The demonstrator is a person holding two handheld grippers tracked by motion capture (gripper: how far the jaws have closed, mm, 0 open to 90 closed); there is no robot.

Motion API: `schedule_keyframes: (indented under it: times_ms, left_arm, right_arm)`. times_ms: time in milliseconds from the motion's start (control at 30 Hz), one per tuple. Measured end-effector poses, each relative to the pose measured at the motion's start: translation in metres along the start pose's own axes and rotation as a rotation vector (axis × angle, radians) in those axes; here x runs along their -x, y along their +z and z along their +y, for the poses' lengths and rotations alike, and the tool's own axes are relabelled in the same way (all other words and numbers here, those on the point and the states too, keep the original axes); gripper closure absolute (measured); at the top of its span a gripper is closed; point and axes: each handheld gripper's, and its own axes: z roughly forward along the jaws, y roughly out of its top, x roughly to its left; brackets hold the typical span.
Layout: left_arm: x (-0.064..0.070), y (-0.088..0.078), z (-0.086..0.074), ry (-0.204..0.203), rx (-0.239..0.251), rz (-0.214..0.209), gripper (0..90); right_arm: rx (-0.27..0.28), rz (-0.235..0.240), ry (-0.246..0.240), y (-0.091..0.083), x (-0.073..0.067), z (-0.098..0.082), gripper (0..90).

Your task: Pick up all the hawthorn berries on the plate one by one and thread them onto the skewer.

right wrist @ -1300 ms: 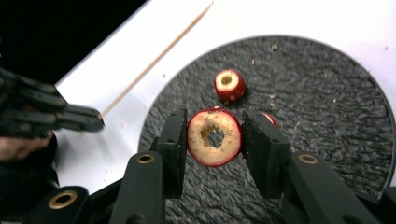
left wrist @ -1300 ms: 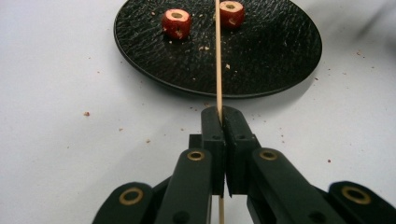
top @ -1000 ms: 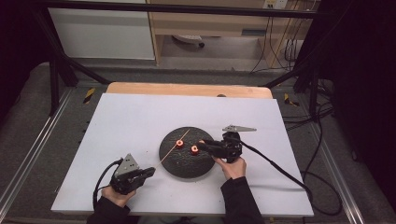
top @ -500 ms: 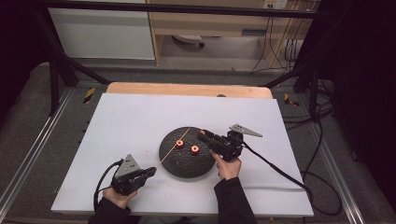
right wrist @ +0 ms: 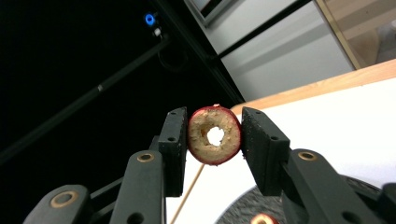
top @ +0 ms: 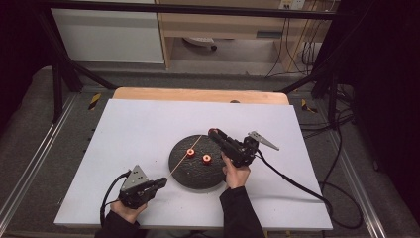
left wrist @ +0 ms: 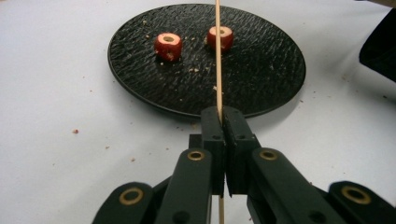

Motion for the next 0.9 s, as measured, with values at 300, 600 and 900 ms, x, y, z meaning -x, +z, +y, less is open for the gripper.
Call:
schedule_keyframes:
  times_ms: [300, 600, 900]
  left_arm:
    - [0.003, 0.002, 0.001, -0.016, 0.020, -0.021, 87.9]
    - [0.009, 0.003, 0.004, -0.045, 0.053, -0.038, 87.9]
    - [0.016, 0.008, 0.006, -0.050, 0.079, -0.038, 87.9]
  right_arm:
    - [0.081, 0.020, 0.056, 0.006, 0.005, -0.002, 62.3]
    - [0.125, 0.050, 0.108, 0.009, 0.007, -0.005, 62.4]
    - [0.184, 0.071, 0.144, 0.009, 0.007, -0.005, 62.4]
